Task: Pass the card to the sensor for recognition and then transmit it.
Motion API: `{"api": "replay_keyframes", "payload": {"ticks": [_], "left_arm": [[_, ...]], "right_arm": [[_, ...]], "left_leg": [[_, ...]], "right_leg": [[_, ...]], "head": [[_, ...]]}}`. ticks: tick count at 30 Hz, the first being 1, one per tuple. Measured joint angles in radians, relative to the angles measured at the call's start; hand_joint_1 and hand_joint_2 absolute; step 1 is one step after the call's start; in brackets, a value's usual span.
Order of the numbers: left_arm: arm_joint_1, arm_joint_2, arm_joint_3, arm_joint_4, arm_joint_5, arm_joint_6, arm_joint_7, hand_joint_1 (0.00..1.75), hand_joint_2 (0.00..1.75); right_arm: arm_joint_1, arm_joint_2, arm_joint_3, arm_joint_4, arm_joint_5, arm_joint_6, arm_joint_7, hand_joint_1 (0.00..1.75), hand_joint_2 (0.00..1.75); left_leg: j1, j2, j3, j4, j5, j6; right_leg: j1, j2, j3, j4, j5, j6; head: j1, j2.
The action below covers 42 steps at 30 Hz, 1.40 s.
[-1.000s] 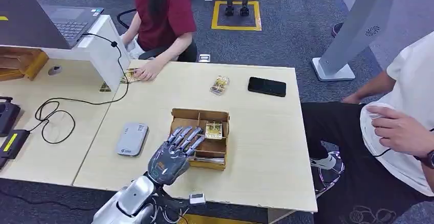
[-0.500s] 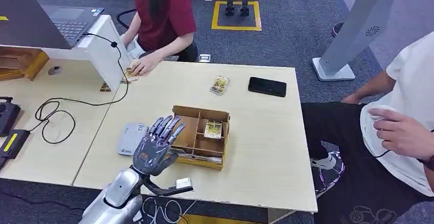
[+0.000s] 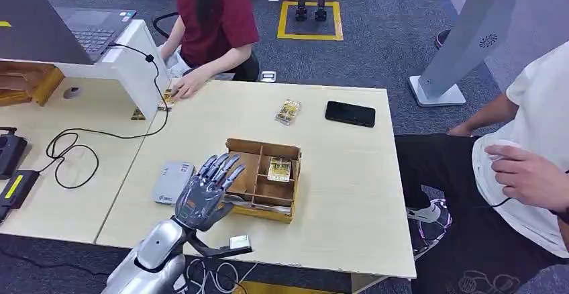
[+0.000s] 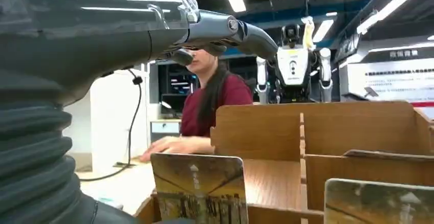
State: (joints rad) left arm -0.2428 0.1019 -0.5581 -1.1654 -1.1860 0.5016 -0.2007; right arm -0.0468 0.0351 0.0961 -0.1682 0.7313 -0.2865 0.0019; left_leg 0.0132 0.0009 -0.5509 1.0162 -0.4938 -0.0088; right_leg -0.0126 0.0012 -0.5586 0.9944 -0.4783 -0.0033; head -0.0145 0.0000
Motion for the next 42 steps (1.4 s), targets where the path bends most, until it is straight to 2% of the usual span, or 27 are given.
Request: {"api": "replay_keyframes", "payload": {"ticks": [4,5,20,28,30,33,38,42], "left_arm": [[-0.001,0.005,0.0,-0.003,0.007,-0.009,-0.006,0.03,1.75],[-0.001,0.006,0.0,-0.004,0.008,-0.011,-0.006,1.75,1.75],[-0.001,0.057,0.0,-0.005,0.058,-0.083,-0.031,1.75,1.75],[-0.001,0.069,0.001,-0.005,0.066,-0.092,-0.031,1.75,1.75],[0.001,0.07,0.001,-0.008,0.097,-0.089,-0.054,1.75,1.75],[0.016,0.079,0.005,-0.056,0.169,-0.082,-0.094,1.75,1.75],[0.025,0.133,0.042,-0.218,0.231,-0.093,-0.083,1.75,1.75],[0.025,0.164,0.077,-0.29,0.244,-0.102,-0.083,1.75,1.75]], "right_arm": [[0.0,0.0,-0.001,0.0,0.006,0.0,-0.002,0.0,1.75],[0.0,0.0,-0.001,0.0,0.006,0.0,-0.003,0.0,1.75],[0.0,0.0,-0.019,0.0,0.009,-0.005,-0.01,0.0,1.75],[0.0,0.0,-0.025,0.0,0.007,-0.007,-0.017,0.0,1.75],[0.001,0.0,-0.025,0.0,0.008,-0.007,-0.021,0.0,1.75],[0.002,0.0,-0.029,0.0,0.01,-0.008,-0.023,0.0,1.75],[0.002,0.0,-0.042,0.0,0.018,-0.01,-0.024,0.0,1.75],[0.002,0.0,-0.047,0.0,0.025,-0.01,-0.024,0.0,1.75]], "left_leg": [[0.0,0.0,0.0,0.0,0.0,0.0],[0.0,0.0,0.0,0.0,0.0,0.0],[0.0,0.0,0.0,0.0,0.0,0.0],[0.0,0.0,0.0,0.0,0.0,0.0],[0.0,0.0,0.0,0.0,0.0,0.0],[0.0,0.0,0.0,0.0,0.0,0.0],[0.001,0.0,0.0,0.0,0.0,0.0],[0.001,0.0,-0.001,0.0,0.001,-0.001]], "right_leg": [[0.0,0.0,0.0,0.0,0.0,0.0],[0.0,0.0,0.0,0.0,0.0,0.0],[0.0,0.0,0.0,0.0,0.0,0.0],[0.0,0.0,0.0,0.0,0.0,0.0],[0.0,0.0,0.0,0.0,0.0,0.0],[0.0,0.0,0.0,0.001,0.0,0.0],[0.0,0.0,-0.001,0.001,0.0,0.0],[0.0,0.0,-0.001,0.001,0.0,0.0]], "head": [[0.0,0.0],[0.0,0.0],[0.0,0.0],[0.0,0.0],[0.0,0.0],[0.0,0.0],[0.0,0.0],[0.0,0.0]]}}
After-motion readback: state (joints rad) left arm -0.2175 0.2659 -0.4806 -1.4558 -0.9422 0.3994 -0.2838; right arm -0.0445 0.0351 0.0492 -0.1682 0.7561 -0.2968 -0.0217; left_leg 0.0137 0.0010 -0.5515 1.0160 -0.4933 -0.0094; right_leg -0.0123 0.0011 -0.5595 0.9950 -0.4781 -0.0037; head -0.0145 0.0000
